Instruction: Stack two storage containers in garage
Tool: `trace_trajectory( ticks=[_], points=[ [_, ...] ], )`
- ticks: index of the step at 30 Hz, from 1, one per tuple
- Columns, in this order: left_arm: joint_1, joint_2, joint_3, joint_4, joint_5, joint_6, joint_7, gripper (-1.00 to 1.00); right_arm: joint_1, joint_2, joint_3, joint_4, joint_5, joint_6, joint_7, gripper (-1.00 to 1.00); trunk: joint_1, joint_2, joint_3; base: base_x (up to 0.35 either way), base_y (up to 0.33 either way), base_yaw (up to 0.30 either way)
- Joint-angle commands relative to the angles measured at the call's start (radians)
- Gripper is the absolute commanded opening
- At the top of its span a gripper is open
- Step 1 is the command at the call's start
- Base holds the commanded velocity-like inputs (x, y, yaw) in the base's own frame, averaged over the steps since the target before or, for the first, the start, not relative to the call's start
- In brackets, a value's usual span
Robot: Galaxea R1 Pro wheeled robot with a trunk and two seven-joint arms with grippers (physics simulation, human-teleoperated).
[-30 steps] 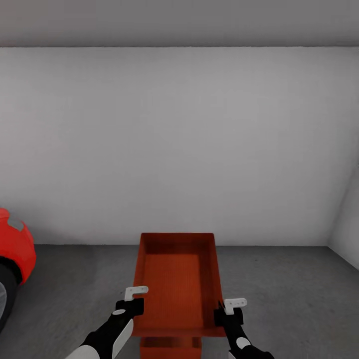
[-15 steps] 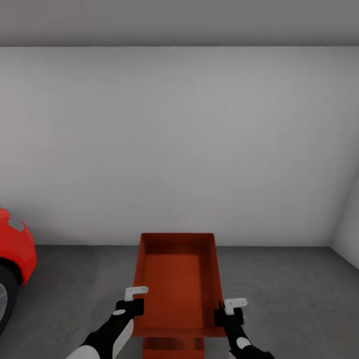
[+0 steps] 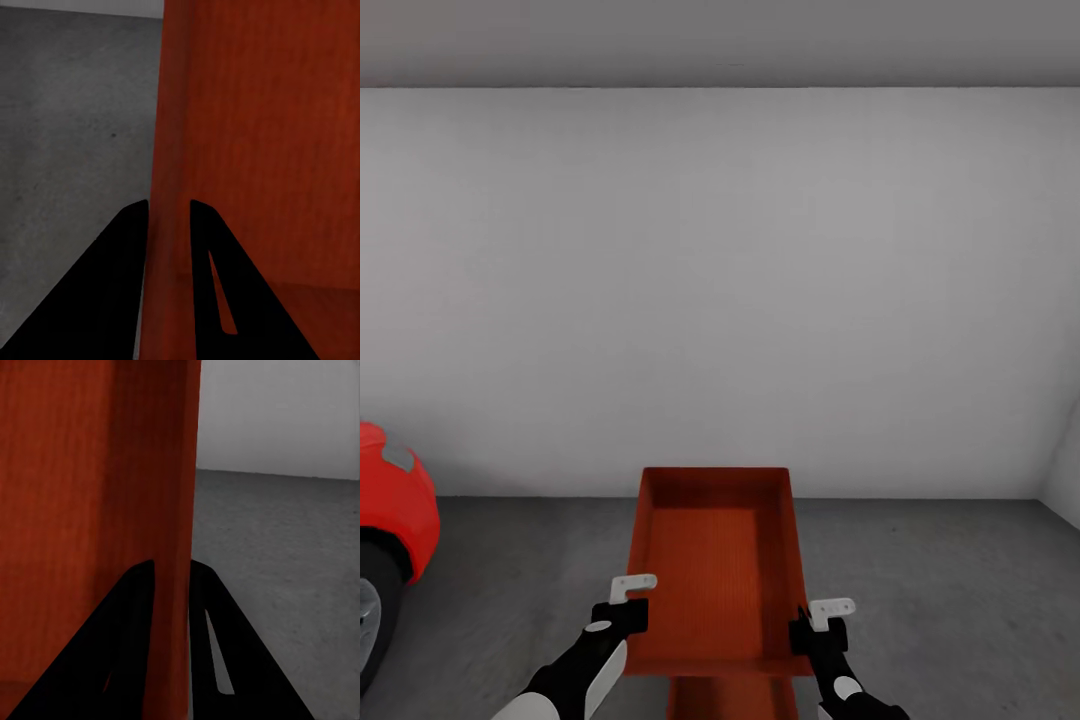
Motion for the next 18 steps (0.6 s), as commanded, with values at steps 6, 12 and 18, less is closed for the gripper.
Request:
trace_trajectory(
  ticks=[6,12,18],
  points=[
    [0.0,0.005,-0.009,0.017,0.01,0.005,0.016,-1.0,-0.002,-0.009,-0.013,-0.001,-0.011,-0.064,-0.058,-1.0,0.0,-0.001,-0.002,0.007,0.01,0.0],
    [0.0,0.005,-0.008,0.016,0.014,0.005,0.017,-1.0,-0.002,-0.009,-0.013,-0.001,-0.011,-0.064,-0.058,-1.0,0.0,-0.001,-0.002,0.0,0.008,0.0],
    [0.0,0.004,-0.008,0.016,0.016,0.006,0.017,-1.0,-0.002,-0.009,-0.014,-0.001,-0.011,-0.064,-0.058,-1.0,0.0,-0.001,-0.002,0.0,0.109,0.0]
  ],
)
